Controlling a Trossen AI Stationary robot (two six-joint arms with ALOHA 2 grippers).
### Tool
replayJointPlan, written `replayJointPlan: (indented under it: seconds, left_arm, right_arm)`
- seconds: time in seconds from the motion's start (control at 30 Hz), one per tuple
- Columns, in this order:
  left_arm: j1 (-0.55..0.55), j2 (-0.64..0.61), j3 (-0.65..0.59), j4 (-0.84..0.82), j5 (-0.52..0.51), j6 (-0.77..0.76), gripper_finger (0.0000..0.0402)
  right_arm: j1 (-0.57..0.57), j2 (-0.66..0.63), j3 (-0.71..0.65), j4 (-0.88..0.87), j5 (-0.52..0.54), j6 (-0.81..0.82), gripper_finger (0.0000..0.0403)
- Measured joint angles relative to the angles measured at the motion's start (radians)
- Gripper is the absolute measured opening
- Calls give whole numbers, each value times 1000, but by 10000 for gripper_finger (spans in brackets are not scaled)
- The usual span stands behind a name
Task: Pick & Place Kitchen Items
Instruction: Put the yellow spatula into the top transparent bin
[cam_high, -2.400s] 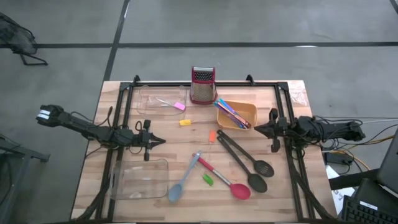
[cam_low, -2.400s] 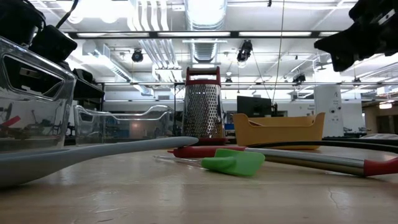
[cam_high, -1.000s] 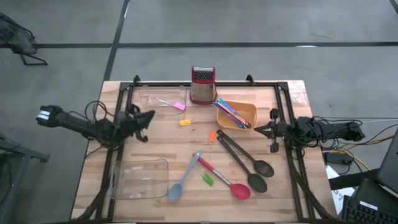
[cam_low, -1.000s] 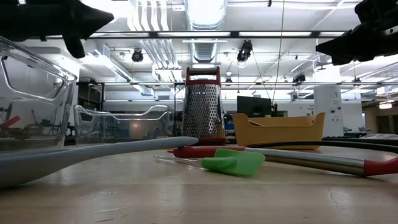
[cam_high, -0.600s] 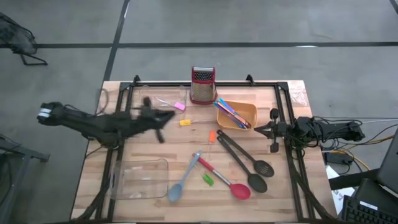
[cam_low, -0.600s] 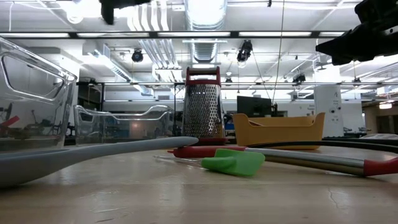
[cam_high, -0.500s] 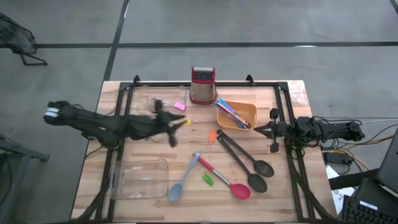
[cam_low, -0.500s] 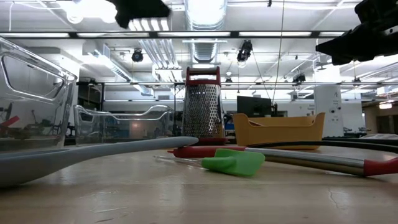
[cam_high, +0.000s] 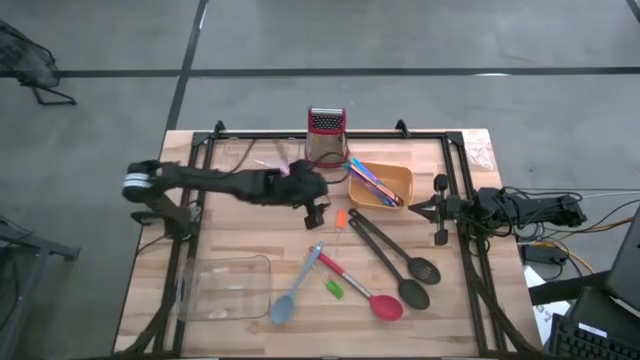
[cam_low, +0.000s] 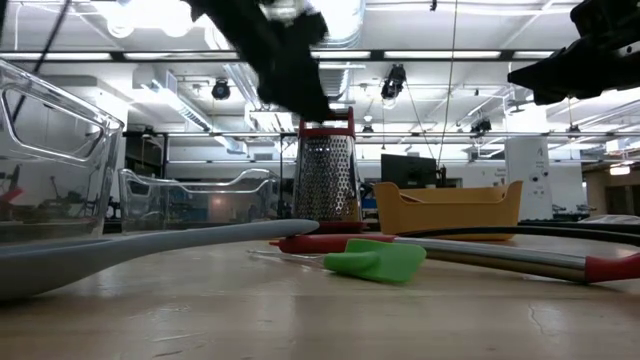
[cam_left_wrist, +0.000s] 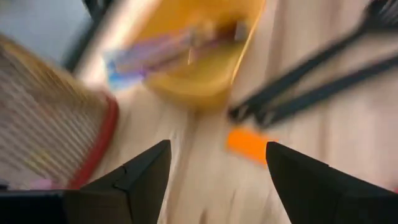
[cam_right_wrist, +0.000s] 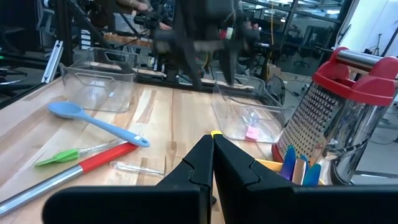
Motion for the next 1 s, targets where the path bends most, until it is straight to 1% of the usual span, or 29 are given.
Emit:
replayJointPlan:
  seconds: [0.1, 0.23, 0.37, 0.47, 0.6, 0.83, 1.0]
  left_arm:
    - [42, 63, 51, -107, 8, 36, 269]
    - [90, 122, 91, -163, 14, 105, 269]
    - [122, 173, 114, -205, 84, 141, 269]
    - [134, 203, 125, -228, 87, 177, 269]
    - [143, 245, 119, -237, 91, 237, 269]
    - [166, 306, 121, -229, 93, 290, 268]
    - [184, 337, 128, -228, 121, 312, 268]
  right_arm:
    - [0, 0, 0, 0, 0, 0, 9]
    - [0, 0, 0, 0, 0, 0, 9]
    - [0, 0, 0, 0, 0, 0, 8]
    - [0, 0, 0, 0, 0, 0, 9]
    - [0, 0, 0, 0, 0, 0, 9]
    - [0, 5, 0, -1, 0, 0, 9]
    - [0, 6, 0, -1, 0, 0, 9]
